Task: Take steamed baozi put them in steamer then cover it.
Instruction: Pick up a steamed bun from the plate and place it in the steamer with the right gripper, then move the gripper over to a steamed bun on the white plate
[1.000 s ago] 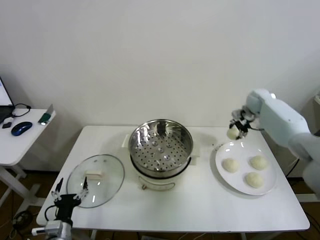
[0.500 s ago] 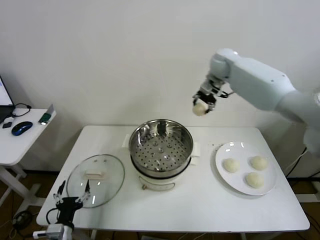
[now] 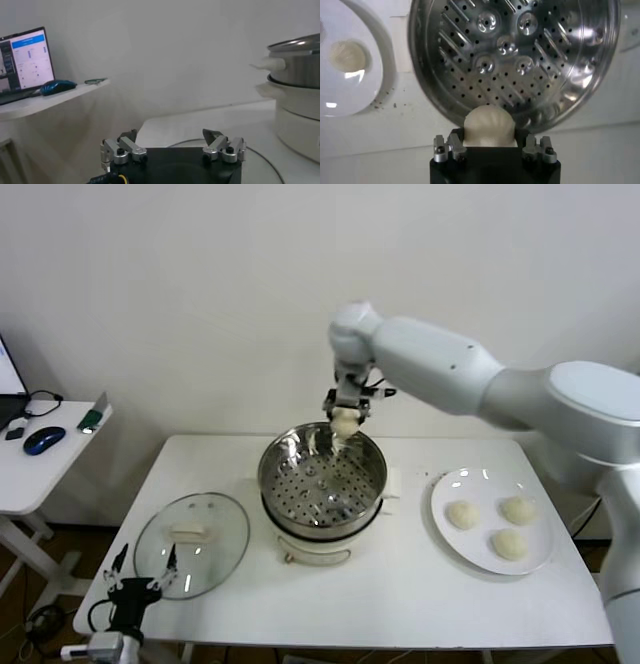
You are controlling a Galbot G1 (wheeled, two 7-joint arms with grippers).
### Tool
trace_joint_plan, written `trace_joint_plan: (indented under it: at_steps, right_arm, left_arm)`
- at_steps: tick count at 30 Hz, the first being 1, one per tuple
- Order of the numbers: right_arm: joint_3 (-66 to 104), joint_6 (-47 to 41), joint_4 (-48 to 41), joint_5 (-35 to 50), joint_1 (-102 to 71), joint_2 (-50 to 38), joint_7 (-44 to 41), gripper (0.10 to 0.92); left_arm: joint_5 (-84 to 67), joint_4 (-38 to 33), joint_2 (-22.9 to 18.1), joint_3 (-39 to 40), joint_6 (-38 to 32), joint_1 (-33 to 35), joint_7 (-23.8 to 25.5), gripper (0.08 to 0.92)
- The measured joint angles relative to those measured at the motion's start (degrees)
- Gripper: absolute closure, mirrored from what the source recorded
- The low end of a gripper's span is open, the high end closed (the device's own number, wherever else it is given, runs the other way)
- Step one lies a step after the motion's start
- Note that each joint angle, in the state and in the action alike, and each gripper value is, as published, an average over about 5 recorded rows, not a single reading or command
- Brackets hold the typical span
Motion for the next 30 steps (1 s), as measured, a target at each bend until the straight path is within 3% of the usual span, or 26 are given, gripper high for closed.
trace_joint_plan:
  at_steps: [16, 24, 30]
  right_arm:
    - [2.4, 3.0, -4.3, -9.1, -7.0, 5.3, 2.4, 0.346]
    - [3.7, 3.2, -5.0, -11.6, -8.1, 5.5, 2.4, 0.220]
    - [4.6, 3.1, -3.7, -11.2, -7.7, 4.6, 1.3, 0.203]
  left_arm:
    - [0.4, 0.7, -0.1, 0.1, -0.1, 0.5, -0.6, 0.177]
    - [0.5, 0.8, -0.7, 0.2, 0.0, 0.5, -1.1, 0.177]
    - [0.2, 0.6, -0.9, -0.1, 0.3, 0.5, -1.4, 0.177]
